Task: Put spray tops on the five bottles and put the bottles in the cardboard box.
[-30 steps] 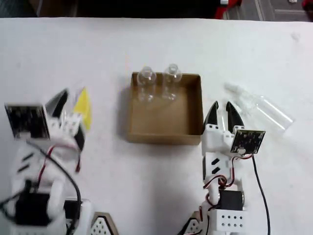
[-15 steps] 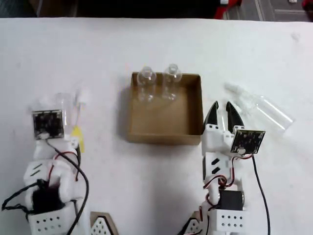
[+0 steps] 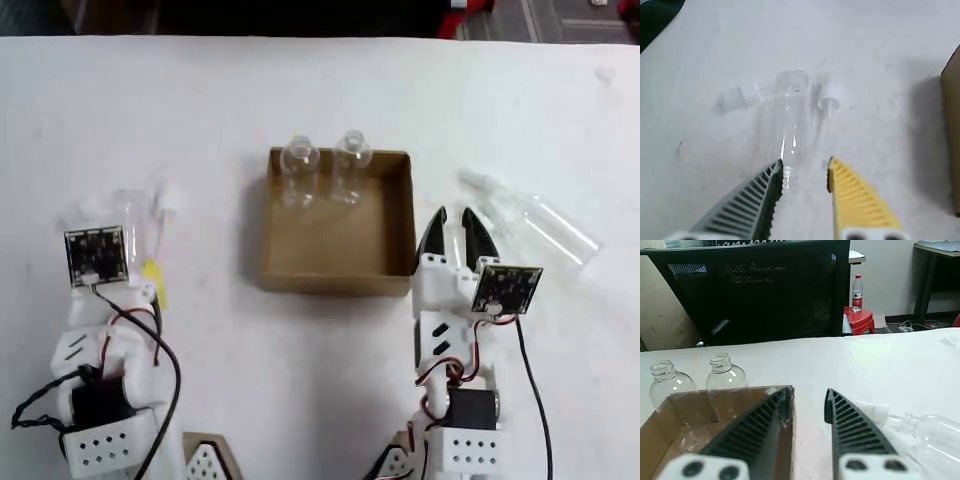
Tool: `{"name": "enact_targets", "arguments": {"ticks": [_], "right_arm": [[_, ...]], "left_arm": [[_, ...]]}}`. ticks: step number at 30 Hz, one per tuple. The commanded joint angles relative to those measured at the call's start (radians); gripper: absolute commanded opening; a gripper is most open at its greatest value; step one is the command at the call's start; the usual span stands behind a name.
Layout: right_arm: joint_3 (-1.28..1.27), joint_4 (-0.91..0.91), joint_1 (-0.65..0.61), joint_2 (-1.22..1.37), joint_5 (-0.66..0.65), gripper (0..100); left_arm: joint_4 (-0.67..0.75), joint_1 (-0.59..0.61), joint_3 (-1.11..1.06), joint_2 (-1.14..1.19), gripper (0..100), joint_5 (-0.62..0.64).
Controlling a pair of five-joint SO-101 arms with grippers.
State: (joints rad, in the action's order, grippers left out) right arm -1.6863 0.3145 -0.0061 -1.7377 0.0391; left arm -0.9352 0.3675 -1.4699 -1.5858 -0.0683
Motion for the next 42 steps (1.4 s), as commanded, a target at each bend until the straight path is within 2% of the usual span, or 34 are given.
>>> {"name": "enact_targets", "arguments": {"ticks": [1,18,25,36,42], "right_arm": [[-0.008,-0.016,-0.007,0.007,-0.012,9.1],[-0.008,-0.016,-0.008,0.007,-0.012,9.1],[-0.008,-0.002,-0.07,0.007,-0.135,8.9],[-0.008,0.012,-0.085,0.007,-0.138,8.9],[-0.008,0.013,-0.085,0.007,-0.138,8.8]], "left_arm": [[0.029,0.004,0.008,-0.016,14,-0.003],[0.005,0.01,0.012,-0.016,14,-0.008],[-0.043,0.01,0.064,-0.01,14,-0.011],[-0.083,0.008,0.106,-0.005,14,-0.052],[-0.089,0.048,0.249,0.24,14,-0.072]]}}
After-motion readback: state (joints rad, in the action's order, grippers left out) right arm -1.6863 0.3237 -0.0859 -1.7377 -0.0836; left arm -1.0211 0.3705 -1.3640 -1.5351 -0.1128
